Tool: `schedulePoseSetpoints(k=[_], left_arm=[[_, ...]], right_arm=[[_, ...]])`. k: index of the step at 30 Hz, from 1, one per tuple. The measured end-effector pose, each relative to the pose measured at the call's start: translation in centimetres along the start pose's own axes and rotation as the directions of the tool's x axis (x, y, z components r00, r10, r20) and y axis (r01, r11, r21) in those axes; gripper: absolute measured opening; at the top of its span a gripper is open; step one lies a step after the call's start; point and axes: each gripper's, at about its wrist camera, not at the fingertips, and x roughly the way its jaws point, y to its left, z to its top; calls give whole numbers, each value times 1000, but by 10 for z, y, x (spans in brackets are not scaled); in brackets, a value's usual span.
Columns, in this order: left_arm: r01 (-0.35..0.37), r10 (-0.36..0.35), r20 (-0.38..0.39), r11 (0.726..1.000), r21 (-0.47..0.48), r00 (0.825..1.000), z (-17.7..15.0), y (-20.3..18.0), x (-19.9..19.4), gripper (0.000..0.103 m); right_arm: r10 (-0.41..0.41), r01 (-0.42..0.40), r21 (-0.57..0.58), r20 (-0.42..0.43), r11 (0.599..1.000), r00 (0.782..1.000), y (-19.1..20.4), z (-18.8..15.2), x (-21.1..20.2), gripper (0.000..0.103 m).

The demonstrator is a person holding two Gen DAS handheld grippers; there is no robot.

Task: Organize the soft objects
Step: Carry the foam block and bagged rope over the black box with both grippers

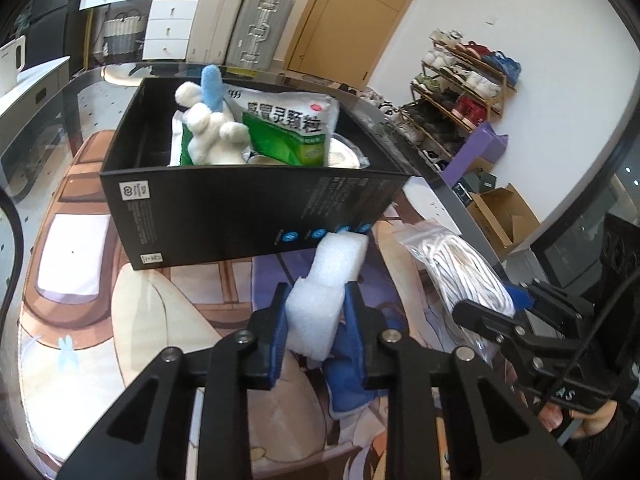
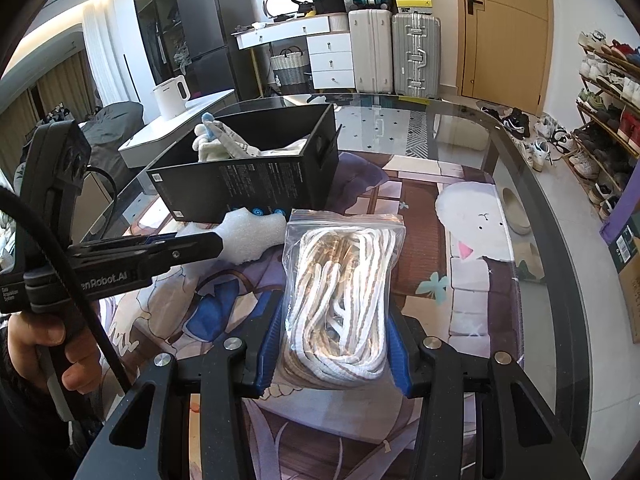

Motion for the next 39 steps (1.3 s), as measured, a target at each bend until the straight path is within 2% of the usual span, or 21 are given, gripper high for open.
schedulePoseSetpoints(k=[15, 25, 39], left_arm=[[27, -34, 103, 997, 67, 994, -2, 0, -68, 22], [-28, 16, 174, 998, 65, 985, 7, 13, -100, 22], [-117, 96, 245, 990, 73, 965, 30, 22, -105, 22]], right_arm=[[9, -7, -32, 71, 999, 997, 13, 10, -26, 46], [51, -46, -54, 109, 997, 993, 29, 23, -39, 46], [73, -61, -86, 143, 994, 987, 44, 56, -39, 46]])
